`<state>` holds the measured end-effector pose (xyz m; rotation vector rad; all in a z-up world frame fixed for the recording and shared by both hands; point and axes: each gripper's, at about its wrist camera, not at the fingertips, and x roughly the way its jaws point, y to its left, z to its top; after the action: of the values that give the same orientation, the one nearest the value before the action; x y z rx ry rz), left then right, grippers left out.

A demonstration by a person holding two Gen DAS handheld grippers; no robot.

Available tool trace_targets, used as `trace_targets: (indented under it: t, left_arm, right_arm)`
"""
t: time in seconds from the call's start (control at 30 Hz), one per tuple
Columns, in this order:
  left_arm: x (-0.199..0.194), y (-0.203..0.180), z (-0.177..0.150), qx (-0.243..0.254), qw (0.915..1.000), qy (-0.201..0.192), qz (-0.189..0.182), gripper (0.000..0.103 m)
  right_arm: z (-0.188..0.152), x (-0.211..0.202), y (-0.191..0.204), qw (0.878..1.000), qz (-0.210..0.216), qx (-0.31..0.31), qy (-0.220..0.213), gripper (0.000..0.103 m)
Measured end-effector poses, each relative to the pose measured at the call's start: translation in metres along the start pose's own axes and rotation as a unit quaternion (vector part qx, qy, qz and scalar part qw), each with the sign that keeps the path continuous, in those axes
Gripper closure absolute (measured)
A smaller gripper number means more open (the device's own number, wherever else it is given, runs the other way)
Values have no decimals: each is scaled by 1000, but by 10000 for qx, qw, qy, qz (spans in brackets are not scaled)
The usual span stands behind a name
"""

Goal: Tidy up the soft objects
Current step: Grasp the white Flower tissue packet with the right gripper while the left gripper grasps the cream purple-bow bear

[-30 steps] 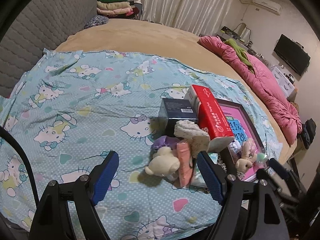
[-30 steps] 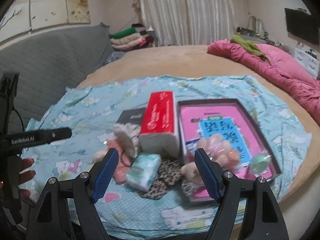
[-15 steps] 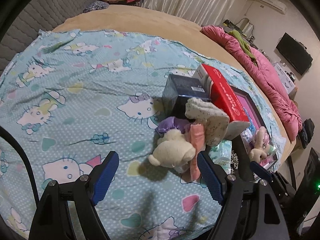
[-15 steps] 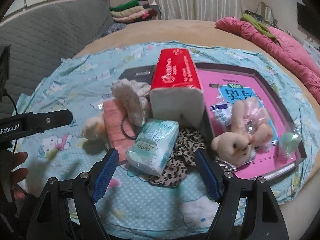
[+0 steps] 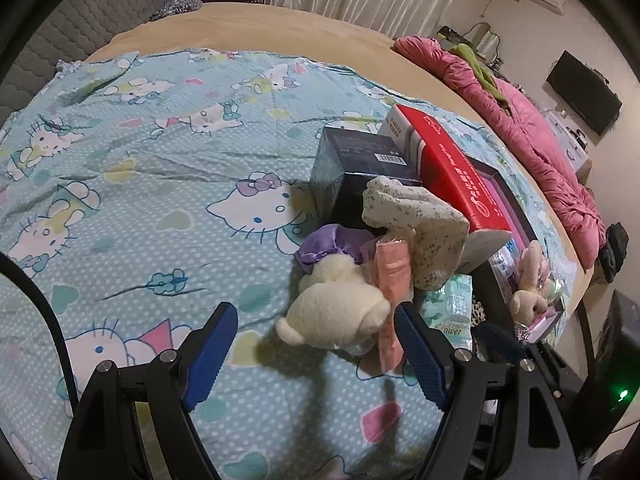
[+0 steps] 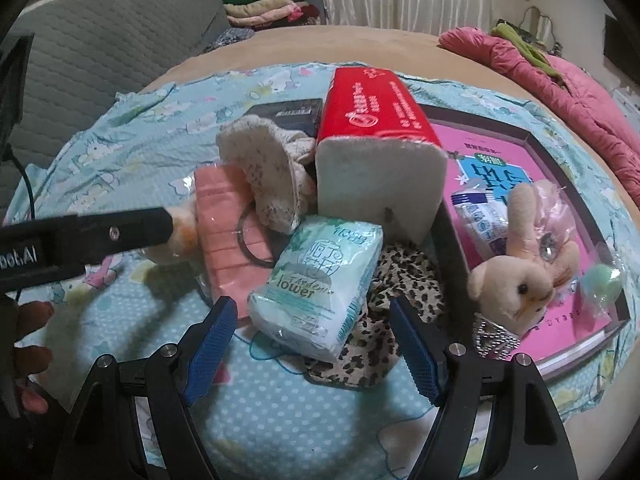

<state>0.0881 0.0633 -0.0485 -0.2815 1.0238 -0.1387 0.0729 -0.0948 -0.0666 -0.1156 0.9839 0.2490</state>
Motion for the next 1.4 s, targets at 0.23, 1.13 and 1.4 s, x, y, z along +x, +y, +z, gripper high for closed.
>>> trace_targets:
  t: [0.23, 1.13, 1.4]
  left_arm:
    - [17, 10, 1, -133, 9997, 191, -87, 23]
    - [43, 21, 6, -448, 9946, 310, -886, 45]
    - [31, 17, 7, -211, 9962, 97, -835, 51]
  right_arm:
    - [1, 9, -1, 10000, -53, 33, -22, 24]
    - [6, 11, -1, 9994, 34, -317, -119, 52]
    - [3, -8, -3, 9991, 180, -290, -258, 52]
